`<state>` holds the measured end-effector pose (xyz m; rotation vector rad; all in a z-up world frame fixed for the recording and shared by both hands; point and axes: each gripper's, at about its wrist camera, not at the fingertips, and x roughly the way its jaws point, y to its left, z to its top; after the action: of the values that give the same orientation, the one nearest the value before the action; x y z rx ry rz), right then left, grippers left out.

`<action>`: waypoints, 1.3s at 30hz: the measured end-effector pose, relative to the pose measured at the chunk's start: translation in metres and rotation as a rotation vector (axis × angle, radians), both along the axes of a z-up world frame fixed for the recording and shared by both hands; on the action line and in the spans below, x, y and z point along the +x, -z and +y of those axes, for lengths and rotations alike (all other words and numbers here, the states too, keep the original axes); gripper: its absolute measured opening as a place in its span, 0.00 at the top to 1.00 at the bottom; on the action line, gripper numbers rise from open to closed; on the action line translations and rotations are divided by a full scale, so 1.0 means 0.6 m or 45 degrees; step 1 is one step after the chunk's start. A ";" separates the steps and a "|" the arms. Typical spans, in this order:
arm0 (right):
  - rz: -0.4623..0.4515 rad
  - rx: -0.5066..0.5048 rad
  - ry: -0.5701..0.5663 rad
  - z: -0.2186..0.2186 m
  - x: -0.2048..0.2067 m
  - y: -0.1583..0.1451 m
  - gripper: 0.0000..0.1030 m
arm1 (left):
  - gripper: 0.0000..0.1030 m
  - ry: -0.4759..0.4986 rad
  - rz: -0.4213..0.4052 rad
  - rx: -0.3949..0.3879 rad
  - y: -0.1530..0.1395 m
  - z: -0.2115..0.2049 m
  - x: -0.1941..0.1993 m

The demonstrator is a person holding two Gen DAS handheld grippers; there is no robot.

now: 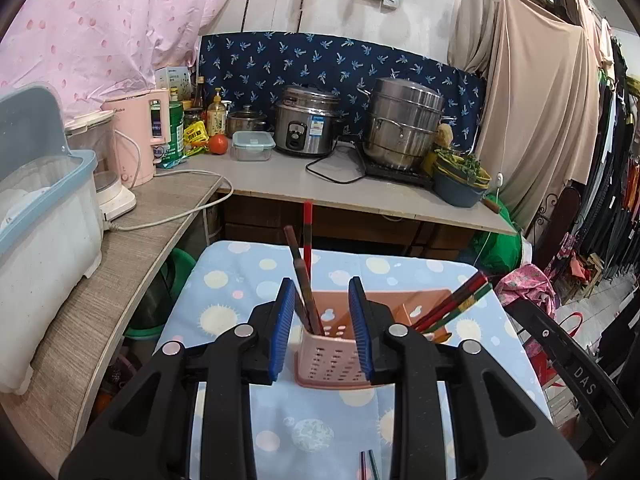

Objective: Organize utensils
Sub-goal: 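Lower both tools toward the last dark red and green chopsticks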

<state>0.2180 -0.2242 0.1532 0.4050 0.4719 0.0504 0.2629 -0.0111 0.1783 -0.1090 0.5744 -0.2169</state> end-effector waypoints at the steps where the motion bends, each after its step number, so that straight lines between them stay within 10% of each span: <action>1: 0.006 0.001 -0.004 0.002 -0.005 0.004 0.89 | 0.74 0.003 0.005 0.002 0.003 0.000 -0.004; 39: 0.523 -0.121 -0.242 0.099 -0.226 0.263 0.89 | 0.59 0.091 0.386 0.114 0.239 0.013 -0.182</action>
<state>0.0825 -0.1648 -0.0048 0.2752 0.9144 0.1295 0.1540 -0.0033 0.0350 -0.0343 0.8898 -0.2455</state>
